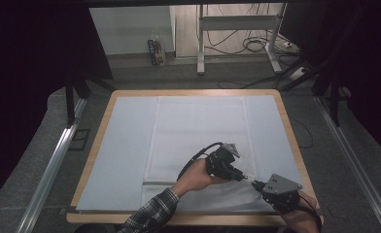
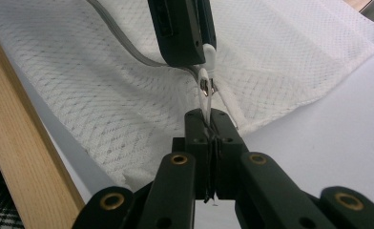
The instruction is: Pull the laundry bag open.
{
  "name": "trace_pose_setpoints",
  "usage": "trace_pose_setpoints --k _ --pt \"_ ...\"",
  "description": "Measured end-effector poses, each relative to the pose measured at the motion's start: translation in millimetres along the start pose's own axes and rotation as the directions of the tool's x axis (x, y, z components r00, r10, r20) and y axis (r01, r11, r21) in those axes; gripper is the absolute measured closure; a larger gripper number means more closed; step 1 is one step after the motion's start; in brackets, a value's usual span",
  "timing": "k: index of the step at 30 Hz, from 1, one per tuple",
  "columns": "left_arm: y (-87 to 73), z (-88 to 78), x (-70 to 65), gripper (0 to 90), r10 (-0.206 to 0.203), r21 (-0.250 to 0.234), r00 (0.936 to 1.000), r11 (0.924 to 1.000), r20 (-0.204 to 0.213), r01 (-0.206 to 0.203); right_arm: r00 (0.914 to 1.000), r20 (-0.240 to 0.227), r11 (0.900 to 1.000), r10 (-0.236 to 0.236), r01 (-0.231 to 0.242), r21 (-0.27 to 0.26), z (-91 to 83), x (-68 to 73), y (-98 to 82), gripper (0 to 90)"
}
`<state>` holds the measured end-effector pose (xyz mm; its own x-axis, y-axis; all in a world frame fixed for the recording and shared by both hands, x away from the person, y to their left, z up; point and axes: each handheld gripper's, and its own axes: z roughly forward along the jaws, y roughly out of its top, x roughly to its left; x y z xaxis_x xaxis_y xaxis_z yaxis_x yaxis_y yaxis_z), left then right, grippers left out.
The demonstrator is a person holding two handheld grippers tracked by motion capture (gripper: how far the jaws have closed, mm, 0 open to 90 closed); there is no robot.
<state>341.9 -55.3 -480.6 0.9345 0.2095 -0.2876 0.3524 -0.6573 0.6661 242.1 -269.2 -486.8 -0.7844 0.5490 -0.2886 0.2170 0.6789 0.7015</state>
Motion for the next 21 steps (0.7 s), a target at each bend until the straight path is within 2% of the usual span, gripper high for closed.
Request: trace_pose_setpoints --k 5,11,15,18,21 --pt "0.4 2.2 0.3 78.3 -0.013 0.011 0.9998 0.9999 0.013 0.013 1.0 0.002 1.0 -0.004 0.004 -0.002 -0.2 0.8 0.5 86.2" --pt "-0.2 5.1 -0.3 81.2 -0.031 0.013 0.9995 0.9994 0.007 0.031 0.9999 0.006 1.0 -0.016 0.016 0.003 0.3 1.8 0.7 86.1" --pt "-0.1 5.6 -1.2 82.6 -0.028 0.023 0.9996 0.9993 -0.001 0.028 0.9998 0.007 1.0 -0.018 0.018 0.003 0.1 1.8 0.9 86.1" --pt "-0.4 5.2 -1.1 83.5 -0.008 0.04 1.0 0.9992 0.002 0.008 0.9999 0.005 1.0 -0.014 0.014 0.003 0.3 1.4 0.8 86.1" --pt "-1.1 5.0 0.0 83.7 -0.024 0.034 0.9994 0.9992 0.027 0.023 1.0 0.002 1.0 -0.009 0.009 0.016 1.2 1.1 0.5 86.2"
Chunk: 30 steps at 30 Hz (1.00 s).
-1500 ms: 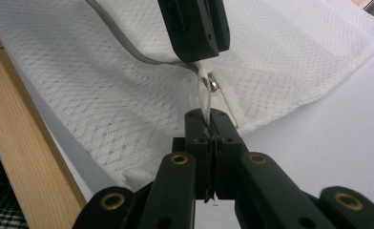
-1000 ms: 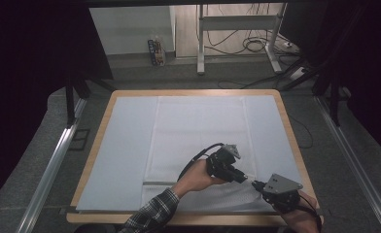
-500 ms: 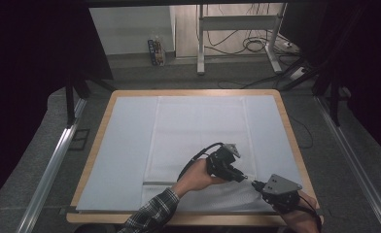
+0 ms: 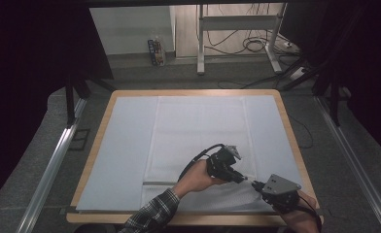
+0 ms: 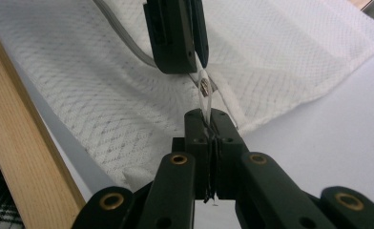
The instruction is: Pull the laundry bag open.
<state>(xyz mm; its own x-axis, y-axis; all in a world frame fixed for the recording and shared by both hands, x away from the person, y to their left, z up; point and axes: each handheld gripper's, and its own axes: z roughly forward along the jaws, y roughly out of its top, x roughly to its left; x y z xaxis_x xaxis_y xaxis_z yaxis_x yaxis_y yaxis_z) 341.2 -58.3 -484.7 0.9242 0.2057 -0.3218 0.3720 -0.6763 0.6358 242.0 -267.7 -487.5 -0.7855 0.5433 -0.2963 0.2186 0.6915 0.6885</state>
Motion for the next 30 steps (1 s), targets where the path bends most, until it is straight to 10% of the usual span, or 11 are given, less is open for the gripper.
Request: trace_pose_setpoints --k 13,22,30 --pt "-1.3 1.5 9.7 84.3 -0.1 -0.02 0.9926 0.9946 0.069 0.102 0.9997 0.006 1.0 -0.023 0.023 0.018 0.9 2.4 0.5 86.4" --pt "-1.4 -0.1 6.5 87.3 -0.067 -0.02 0.9967 0.9975 0.045 0.068 0.9999 -0.002 1.0 -0.016 0.016 0.018 1.2 1.6 0.5 85.8" --pt "-3.5 -7.4 6.8 87.2 -0.035 -0.05 0.9987 0.998 0.036 0.037 0.9928 -0.02 0.993 0.118 -0.118 -0.018 0.4 -11.2 -1.6 55.8"
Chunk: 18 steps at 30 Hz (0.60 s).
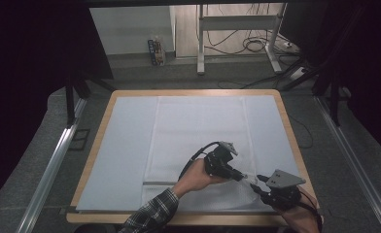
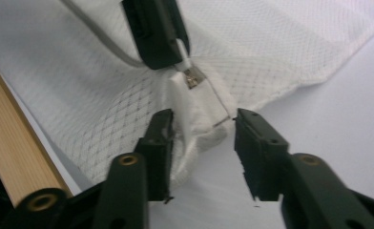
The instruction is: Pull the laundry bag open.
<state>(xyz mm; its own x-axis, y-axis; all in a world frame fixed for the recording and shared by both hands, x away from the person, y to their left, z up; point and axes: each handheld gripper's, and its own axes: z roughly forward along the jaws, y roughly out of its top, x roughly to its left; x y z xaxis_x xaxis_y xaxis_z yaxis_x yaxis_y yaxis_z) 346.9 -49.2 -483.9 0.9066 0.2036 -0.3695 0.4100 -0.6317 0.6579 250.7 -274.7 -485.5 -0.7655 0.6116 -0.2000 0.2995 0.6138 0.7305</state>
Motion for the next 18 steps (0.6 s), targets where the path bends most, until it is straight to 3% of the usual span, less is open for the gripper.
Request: trace_pose_setpoints --k 4,5,6,7,10,11,12,13,16,18 --pt "-2.8 -2.9 -0.3 87.2 0.02 -0.016 0.9998 0.9997 0.006 -0.02 0.9923 -0.046 0.993 0.115 -0.115 0.004 2.1 -10.4 -1.4 44.1" --pt "-2.8 -2.9 -0.3 87.2 0.02 -0.016 0.9998 0.9997 0.006 -0.02 0.9923 -0.046 0.993 0.115 -0.115 0.004 2.1 -10.4 -1.4 44.1" --pt "-4.0 -3.5 -0.6 87.2 0.021 -0.027 0.9997 0.9994 0.012 -0.021 0.9849 -0.078 0.988 0.154 -0.154 0.006 3.7 -13.9 -2.6 40.2" --pt "-4.5 -4.4 0.0 87.2 0.027 -0.026 0.9995 0.9993 0.014 -0.027 0.9687 -0.128 0.977 0.213 -0.214 0.006 7.0 -19.3 -4.2 36.6" --pt "-5.6 -6.4 1.5 87.2 0.032 -0.039 0.9991 0.9988 0.029 -0.031 0.9511 -0.17 0.965 0.257 -0.261 0.003 11.1 -25.8 -4.3 32.3" --pt "-5.6 -6.4 1.5 87.2 0.032 -0.039 0.9991 0.9988 0.029 -0.031 0.9511 -0.17 0.965 0.257 -0.261 0.003 11.1 -25.8 -4.3 32.3" --pt "-6.0 -7.0 2.4 87.2 0.029 -0.045 0.999 0.9986 0.036 -0.027 0.9317 -0.221 0.956 0.289 -0.294 0.007 16.6 -30.8 -3.4 31.0" --pt "-6.1 -8.2 3.8 87.2 0.035 -0.043 0.9985 0.9985 0.041 -0.033 0.9243 -0.239 0.953 0.297 -0.303 0.012 18.8 -32.6 -3.1 31.0" --pt "-6.5 -8.0 4.0 87.2 0.029 -0.05 0.9988 0.9984 0.039 -0.027 0.8989 -0.297 0.943 0.322 -0.332 0.02 24.8 -37.4 -0.4 39.1" --pt "-6.8 -7.7 4.3 87.2 0.033 -0.05 0.9987 0.9983 0.039 -0.031 0.8898 -0.31 0.937 0.335 -0.349 0.01 24.5 -40.2 1.3 49.7"
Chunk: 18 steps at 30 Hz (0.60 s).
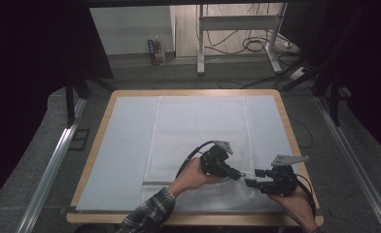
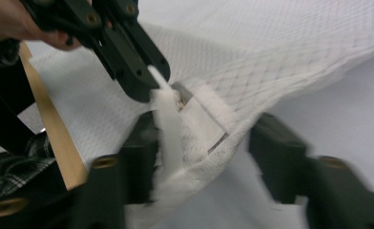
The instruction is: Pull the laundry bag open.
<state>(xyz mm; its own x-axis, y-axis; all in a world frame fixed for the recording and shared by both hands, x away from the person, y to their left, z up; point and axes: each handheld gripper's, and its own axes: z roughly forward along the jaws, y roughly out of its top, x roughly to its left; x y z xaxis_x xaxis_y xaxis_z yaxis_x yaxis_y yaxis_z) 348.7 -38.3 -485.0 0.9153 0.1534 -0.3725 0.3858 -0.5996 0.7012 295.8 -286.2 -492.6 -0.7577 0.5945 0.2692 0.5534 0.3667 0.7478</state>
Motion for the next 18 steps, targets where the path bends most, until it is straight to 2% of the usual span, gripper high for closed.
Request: trace_pose_setpoints --k 5,7,9,13,18 --pt "-1.1 2.2 -0.3 87.0 0.004 0.011 1.0 0.9999 0.0 -0.004 0.9998 -0.018 1.0 0.013 -0.013 -0.003 -2.8 -2.6 0.5 66.7" --pt "-1.7 4.2 -0.2 86.6 0.009 0.026 0.9999 0.9996 -0.011 -0.008 0.9999 -0.011 1.0 -0.001 0.001 -0.001 -3.5 -1.3 0.8 76.8" --pt "-2.8 6.0 0.5 86.2 0.005 0.03 0.9999 0.9995 -0.015 -0.004 0.9999 -0.014 1.0 -0.008 0.008 -0.008 -5.0 -0.1 1.7 81.9" --pt "-2.9 8.0 1.2 85.1 0.003 0.038 0.9999 0.9993 -0.01 -0.002 0.9993 0.014 0.999 -0.033 0.034 -0.027 -6.7 3.0 3.3 83.7" --pt "-1.2 10.5 0.5 82.2 0.004 0.037 0.9999 0.9993 -0.011 -0.003 0.9988 0.022 0.999 -0.043 0.044 -0.022 -6.7 4.3 3.5 83.9"
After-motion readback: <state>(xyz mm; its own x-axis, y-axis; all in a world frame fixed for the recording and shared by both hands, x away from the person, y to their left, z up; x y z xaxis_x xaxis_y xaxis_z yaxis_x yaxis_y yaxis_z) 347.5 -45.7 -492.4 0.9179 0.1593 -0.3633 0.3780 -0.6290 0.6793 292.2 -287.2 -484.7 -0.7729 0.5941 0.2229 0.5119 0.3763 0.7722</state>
